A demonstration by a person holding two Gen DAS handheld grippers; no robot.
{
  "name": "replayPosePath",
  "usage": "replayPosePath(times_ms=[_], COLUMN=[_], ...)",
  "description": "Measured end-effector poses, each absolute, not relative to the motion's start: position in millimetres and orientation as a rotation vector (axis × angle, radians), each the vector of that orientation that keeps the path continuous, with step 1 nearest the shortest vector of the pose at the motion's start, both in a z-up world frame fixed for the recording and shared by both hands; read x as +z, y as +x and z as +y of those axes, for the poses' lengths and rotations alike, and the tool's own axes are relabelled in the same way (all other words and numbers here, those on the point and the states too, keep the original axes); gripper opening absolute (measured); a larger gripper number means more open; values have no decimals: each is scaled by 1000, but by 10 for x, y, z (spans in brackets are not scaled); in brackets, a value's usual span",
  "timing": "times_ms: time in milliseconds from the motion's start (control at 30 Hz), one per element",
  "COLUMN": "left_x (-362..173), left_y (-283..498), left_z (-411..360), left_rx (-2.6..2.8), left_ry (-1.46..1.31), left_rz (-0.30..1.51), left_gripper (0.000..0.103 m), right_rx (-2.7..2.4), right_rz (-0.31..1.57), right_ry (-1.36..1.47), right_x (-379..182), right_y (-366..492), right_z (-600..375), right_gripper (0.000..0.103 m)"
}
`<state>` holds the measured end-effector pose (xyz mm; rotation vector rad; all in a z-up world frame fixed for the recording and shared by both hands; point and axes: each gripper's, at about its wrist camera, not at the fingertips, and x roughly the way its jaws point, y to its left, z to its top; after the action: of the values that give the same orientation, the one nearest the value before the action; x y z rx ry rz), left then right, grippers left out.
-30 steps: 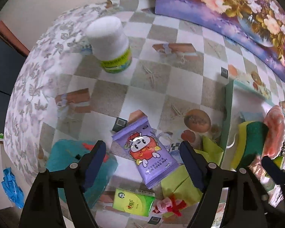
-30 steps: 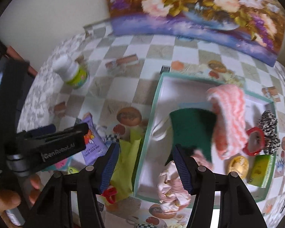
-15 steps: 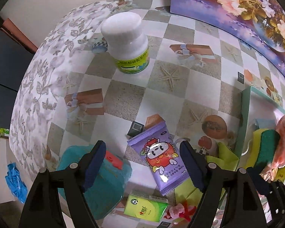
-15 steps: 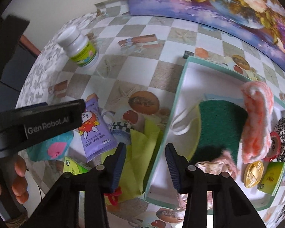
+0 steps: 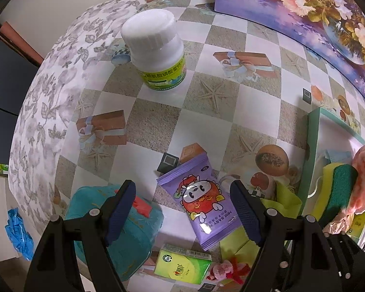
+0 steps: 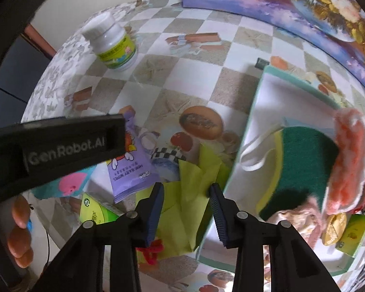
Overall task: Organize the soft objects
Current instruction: 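Grasp the lime green felt cloth with the right tool and lift it, then lower the left tool onto the purple baby-wipes packet and grasp it while the right tool holds the cloth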
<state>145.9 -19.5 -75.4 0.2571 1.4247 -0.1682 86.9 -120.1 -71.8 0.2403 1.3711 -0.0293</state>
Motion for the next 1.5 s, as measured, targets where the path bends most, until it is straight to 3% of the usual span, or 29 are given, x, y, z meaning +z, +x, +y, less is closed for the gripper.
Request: replayPosePath(times_ms=[167, 433, 1067, 1500], left_x=[-762, -792, -943, -1274], left_y=[1464, 1477, 1396, 1369], left_z=[-196, -195, -374, -601], left_rx=[-169, -171, -185, -195], left_ry=[258, 264, 379, 609], left_rz=[1427, 1432, 1450, 1483], left_gripper=[81, 81, 80, 81], right_rx=[-43, -43, -83, -48], right_rz=[1410, 1423, 1127, 1047], right_ry=[207, 198, 349, 357], right_x=[-858, -1012, -68, 172], right_y=[885, 886, 735, 697], right_z=[-1143, -1141, -1628, -1635], right_gripper=[35, 8, 4, 4])
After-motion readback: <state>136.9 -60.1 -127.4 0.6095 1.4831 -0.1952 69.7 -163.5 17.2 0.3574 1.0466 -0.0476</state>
